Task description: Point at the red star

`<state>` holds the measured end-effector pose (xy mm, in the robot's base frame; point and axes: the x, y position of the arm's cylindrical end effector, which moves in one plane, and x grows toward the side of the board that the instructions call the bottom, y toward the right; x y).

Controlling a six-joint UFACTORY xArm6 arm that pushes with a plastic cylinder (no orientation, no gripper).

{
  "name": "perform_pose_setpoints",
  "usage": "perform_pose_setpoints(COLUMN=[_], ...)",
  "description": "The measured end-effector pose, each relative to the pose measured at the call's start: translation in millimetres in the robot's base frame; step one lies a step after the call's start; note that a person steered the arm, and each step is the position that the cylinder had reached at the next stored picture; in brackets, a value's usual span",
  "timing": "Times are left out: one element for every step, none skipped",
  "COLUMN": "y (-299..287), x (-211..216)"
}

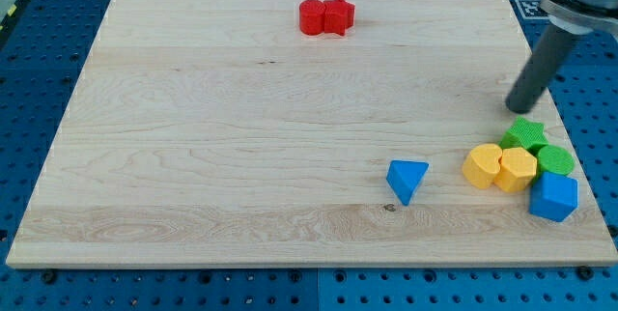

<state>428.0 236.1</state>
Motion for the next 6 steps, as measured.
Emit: perform_pose_setpoints(y=[-47, -93, -135, -181, -209, -216], x=[-42, -100, -165, -194, -195, -195])
